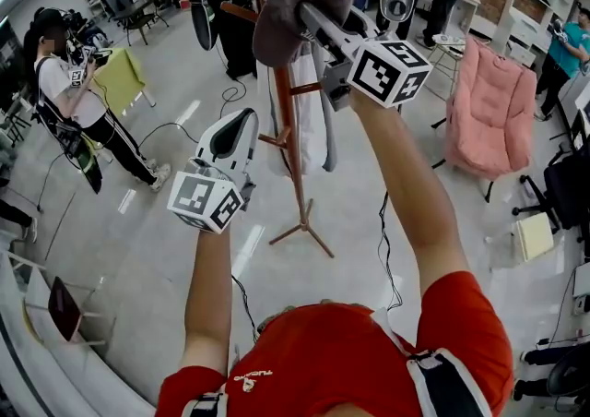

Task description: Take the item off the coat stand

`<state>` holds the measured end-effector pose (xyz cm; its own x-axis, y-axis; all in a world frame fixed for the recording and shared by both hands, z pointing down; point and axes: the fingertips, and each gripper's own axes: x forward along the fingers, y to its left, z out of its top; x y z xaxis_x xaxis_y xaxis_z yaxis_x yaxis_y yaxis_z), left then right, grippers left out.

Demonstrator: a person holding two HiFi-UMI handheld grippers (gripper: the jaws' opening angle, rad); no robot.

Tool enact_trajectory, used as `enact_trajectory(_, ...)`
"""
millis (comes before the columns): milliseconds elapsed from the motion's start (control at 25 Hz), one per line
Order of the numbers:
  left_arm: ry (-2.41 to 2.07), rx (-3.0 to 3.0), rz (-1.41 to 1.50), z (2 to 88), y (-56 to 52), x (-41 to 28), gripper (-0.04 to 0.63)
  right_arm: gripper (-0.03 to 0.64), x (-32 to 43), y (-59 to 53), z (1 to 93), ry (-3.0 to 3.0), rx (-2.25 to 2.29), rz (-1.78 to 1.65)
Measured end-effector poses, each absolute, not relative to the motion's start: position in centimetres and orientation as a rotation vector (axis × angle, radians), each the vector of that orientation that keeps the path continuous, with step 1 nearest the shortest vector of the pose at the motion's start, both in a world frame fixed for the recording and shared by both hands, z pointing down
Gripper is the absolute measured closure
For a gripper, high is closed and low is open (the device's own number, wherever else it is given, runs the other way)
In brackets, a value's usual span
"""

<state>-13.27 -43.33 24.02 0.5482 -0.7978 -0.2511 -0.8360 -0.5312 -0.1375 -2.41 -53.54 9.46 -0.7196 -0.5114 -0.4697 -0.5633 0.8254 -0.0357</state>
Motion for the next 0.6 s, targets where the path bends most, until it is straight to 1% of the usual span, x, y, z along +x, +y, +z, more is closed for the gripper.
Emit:
enact_trajectory(80, 1.365, -2.544, 0.234, 24.1, -43.3, -13.7, 0.581, 0.512, -3.0, -53.0, 9.4, 2.556, -0.802, 0.212)
enact_trajectory(160, 1.356, -2.541, 0.237, 24.1, -43.2, -14.2, 0.583, 0.564, -3.4, -52.5, 9.2, 2.563, -0.818, 0.269)
enact_trajectory(320, 1.331, -2.541, 0.244, 23.5, -43.6, -14.8, 0.581, 0.577, -3.4, -52.3, 8.0, 2.532, -0.851, 0.311)
enact_trajectory(600, 1.293, -2.549, 0.269, 22.9, -43.3, -14.7, 0.583, 0.577, -1.2, -50.7, 4.3, 2.459, -0.853, 0.376)
